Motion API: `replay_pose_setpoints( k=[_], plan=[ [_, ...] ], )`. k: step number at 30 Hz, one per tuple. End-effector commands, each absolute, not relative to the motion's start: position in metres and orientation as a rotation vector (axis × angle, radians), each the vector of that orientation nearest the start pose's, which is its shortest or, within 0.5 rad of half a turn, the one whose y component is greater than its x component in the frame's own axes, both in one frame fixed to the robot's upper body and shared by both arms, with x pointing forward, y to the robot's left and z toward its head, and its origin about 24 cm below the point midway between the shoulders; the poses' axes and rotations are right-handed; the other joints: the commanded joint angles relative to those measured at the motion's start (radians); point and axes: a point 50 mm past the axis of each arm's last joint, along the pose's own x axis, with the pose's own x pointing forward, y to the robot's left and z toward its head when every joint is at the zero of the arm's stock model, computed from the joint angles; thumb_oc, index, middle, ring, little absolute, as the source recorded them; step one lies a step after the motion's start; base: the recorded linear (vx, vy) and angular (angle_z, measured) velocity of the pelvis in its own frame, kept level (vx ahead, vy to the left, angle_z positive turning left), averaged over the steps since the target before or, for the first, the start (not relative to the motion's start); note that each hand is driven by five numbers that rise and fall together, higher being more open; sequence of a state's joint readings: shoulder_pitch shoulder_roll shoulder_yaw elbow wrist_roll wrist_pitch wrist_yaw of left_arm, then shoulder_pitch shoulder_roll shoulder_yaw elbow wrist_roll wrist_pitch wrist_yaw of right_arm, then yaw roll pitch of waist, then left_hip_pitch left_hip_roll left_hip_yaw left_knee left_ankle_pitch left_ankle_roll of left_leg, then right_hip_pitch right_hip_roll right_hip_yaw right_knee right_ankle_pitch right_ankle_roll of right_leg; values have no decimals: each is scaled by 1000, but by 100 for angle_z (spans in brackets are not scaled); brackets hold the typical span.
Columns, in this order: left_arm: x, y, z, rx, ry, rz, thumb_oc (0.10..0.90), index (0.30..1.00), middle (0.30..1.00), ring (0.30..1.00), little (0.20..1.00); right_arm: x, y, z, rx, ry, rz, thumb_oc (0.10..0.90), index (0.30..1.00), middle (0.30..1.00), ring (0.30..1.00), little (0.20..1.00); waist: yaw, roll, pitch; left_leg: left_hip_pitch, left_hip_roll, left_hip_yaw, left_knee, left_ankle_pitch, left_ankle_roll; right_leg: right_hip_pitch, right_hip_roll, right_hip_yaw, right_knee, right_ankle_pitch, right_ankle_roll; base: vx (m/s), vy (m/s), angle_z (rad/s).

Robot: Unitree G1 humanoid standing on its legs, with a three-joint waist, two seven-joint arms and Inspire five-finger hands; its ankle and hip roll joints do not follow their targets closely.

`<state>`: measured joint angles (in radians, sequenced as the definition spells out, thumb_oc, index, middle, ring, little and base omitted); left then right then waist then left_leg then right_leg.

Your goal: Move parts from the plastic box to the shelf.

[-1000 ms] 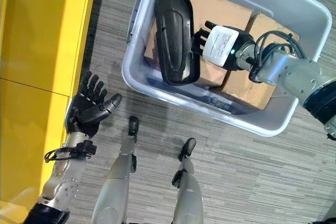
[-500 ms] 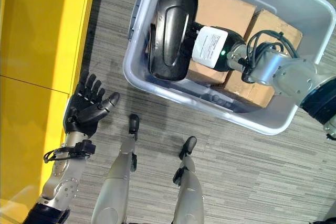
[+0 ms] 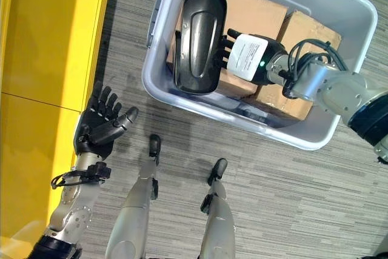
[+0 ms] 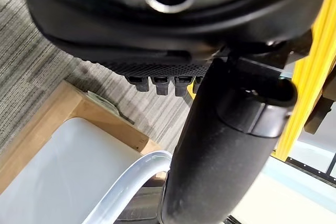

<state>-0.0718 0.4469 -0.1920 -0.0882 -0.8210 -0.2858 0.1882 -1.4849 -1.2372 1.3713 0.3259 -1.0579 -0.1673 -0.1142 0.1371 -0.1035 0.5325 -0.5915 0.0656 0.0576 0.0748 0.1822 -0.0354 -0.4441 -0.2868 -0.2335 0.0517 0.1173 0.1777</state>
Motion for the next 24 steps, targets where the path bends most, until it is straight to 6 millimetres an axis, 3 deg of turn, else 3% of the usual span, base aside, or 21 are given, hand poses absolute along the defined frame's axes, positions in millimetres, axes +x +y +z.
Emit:
replay_pose_setpoints(
  k=[1,24],
  plan=[
    [248,191,138,-466,-475,-63,900,1000,1000,1000,1000,336,-222,336,-2783,-646,-51,900,1000,1000,1000,1000,-15,6,-12,90,105,-28,-28,-20,-109,93,-51,8,37,-5,34,0,0,0],
    [248,191,138,-495,-488,-35,900,1000,1000,1000,1000,340,-211,341,-2777,-698,-81,900,1000,1000,1000,1000,-11,19,-12,72,92,-33,-27,-25,-104,91,-57,-9,34,-9,34,0,0,0]
  ],
)
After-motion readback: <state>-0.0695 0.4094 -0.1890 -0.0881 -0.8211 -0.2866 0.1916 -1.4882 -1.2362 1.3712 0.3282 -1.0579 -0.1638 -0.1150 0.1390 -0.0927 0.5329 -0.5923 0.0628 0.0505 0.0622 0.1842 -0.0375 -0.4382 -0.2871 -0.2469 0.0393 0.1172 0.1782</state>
